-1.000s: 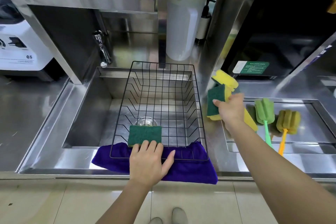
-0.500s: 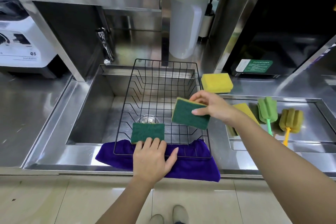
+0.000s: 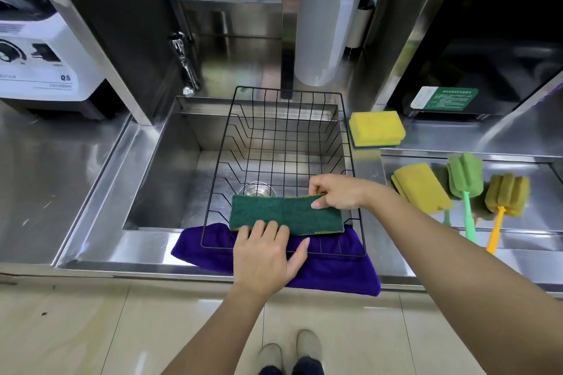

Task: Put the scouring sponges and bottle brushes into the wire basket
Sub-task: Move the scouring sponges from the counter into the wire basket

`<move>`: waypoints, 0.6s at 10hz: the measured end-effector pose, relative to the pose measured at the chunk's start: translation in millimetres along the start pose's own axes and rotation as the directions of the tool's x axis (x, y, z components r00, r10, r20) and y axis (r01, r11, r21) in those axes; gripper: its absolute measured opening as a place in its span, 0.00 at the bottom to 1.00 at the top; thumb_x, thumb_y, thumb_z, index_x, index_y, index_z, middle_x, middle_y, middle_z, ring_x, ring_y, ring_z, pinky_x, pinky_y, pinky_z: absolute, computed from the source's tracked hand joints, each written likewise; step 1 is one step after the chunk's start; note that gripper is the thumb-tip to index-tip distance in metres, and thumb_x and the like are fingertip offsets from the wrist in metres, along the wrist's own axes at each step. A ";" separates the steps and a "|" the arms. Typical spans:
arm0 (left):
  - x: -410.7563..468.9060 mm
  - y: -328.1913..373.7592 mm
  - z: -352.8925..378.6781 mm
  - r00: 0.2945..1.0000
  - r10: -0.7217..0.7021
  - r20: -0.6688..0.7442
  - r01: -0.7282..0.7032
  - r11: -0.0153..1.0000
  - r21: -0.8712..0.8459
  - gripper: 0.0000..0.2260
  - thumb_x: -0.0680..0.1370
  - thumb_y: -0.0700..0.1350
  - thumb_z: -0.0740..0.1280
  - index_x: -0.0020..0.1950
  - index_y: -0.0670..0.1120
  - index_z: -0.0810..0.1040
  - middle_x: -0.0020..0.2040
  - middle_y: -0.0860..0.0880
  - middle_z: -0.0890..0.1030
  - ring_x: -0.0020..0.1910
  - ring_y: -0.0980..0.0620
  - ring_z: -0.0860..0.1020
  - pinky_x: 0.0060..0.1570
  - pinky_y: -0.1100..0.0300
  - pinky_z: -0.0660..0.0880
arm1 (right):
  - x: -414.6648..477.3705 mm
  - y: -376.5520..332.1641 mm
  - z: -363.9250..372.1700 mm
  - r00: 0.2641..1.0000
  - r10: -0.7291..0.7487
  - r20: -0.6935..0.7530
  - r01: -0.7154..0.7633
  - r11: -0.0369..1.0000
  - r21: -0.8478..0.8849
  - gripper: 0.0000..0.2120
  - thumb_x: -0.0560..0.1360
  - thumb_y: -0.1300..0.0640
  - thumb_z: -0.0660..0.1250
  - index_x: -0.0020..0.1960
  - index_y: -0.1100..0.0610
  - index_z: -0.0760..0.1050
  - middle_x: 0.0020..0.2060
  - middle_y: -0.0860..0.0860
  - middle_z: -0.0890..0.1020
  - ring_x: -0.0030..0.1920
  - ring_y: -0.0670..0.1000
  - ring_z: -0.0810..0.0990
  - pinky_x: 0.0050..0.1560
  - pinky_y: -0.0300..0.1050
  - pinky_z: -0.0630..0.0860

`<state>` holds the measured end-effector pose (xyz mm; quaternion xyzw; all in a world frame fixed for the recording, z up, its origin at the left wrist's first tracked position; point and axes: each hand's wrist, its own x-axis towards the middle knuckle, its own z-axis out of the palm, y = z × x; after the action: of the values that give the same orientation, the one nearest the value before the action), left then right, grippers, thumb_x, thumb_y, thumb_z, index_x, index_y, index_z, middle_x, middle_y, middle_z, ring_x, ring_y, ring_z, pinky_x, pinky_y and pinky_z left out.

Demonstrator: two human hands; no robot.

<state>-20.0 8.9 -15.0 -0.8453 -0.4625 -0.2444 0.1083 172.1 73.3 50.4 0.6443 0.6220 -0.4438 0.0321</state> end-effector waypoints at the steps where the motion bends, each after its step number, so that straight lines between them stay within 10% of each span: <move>1: -1.0 0.0 0.3 1.000 0.001 0.001 -0.001 1.000 0.004 0.21 0.77 0.58 0.60 0.32 0.44 0.75 0.29 0.47 0.75 0.30 0.45 0.73 0.32 0.53 0.70 | 3.7 0.7 3.4 1.000 0.013 -0.007 -0.014 0.998 -0.068 0.05 0.76 0.57 0.64 0.48 0.56 0.69 0.41 0.51 0.75 0.45 0.52 0.72 0.40 0.44 0.66; 3: -1.3 -0.2 1.9 1.000 0.000 -0.003 0.000 1.000 0.008 0.21 0.77 0.57 0.60 0.32 0.44 0.74 0.29 0.47 0.75 0.30 0.45 0.73 0.32 0.53 0.69 | 12.8 -11.0 7.5 0.998 -0.034 -0.049 0.014 0.935 -0.355 0.06 0.74 0.57 0.68 0.48 0.57 0.73 0.46 0.52 0.71 0.49 0.52 0.66 0.51 0.46 0.66; 5: -1.4 -0.3 2.4 1.000 0.002 -0.005 -0.002 1.000 0.006 0.21 0.77 0.58 0.60 0.32 0.44 0.75 0.29 0.48 0.75 0.31 0.45 0.73 0.32 0.53 0.69 | 8.8 1.2 7.4 0.993 -0.102 -0.059 0.087 0.972 -0.219 0.08 0.73 0.62 0.68 0.41 0.57 0.68 0.36 0.48 0.70 0.42 0.52 0.67 0.33 0.39 0.61; 6: -1.7 -0.4 2.7 1.000 0.003 -0.004 -0.003 1.000 0.003 0.21 0.77 0.58 0.60 0.33 0.44 0.75 0.29 0.48 0.75 0.31 0.45 0.73 0.33 0.53 0.69 | 15.3 4.4 15.8 0.990 -0.091 -0.104 0.058 0.958 -0.282 0.05 0.73 0.60 0.68 0.44 0.55 0.71 0.44 0.53 0.75 0.46 0.53 0.70 0.42 0.41 0.65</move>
<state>-20.3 9.0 -18.2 -0.8454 -0.4612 -0.2453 0.1110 164.8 74.8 29.2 0.6343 0.7028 -0.3147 0.0692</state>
